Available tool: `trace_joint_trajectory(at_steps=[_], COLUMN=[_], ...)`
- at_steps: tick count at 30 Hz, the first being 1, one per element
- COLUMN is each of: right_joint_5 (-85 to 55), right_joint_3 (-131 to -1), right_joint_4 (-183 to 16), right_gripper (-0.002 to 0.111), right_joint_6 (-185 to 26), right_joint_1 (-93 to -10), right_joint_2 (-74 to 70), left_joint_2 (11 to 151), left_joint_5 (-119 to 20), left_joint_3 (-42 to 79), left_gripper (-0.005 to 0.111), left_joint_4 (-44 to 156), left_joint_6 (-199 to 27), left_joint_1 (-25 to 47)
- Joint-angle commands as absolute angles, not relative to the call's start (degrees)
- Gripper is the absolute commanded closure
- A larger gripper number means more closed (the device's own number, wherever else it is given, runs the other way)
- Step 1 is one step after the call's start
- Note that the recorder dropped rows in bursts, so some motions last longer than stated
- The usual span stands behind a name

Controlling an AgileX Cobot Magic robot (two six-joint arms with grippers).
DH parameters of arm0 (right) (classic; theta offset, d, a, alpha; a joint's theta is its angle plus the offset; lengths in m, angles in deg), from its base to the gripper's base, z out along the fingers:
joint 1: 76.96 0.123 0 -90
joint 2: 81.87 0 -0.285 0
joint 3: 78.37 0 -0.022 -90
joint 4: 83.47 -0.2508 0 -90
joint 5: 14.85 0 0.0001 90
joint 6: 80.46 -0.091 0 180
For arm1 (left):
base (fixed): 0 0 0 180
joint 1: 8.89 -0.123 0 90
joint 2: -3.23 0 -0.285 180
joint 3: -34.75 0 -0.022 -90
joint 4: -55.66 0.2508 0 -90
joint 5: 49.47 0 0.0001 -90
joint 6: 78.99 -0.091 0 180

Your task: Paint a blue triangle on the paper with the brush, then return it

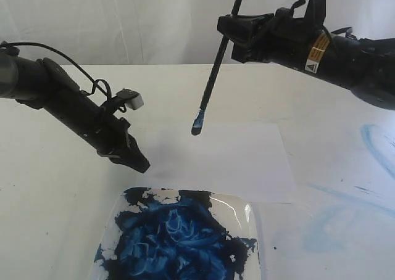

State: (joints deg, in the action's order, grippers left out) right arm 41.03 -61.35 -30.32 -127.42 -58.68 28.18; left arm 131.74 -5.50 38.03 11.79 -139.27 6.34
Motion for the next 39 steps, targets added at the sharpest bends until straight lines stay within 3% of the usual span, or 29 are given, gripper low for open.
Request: trace_joint_trajectory(at_steps=[1,39], right_joint_5=[42.47,42.16], right_joint_3=[-61.73,-62.54], right_joint_4=[-30.51,-37.48], right_gripper=[0.108,0.108], right_joint_6=[-126.76,-127.35], right_joint_1=[-58.71,-58.71], right_joint_2=[29.00,32.47], left_joint_2=[131.73,133.65], left_joint_5=[-4.75,-4.78], left_joint_3=[38.03,38.03], left_gripper=[0.107,0.107], left_joint_4=[12.02,12.92], left_joint_6=[-139.24,-138.85], left_joint_1=[6.53,6.53])
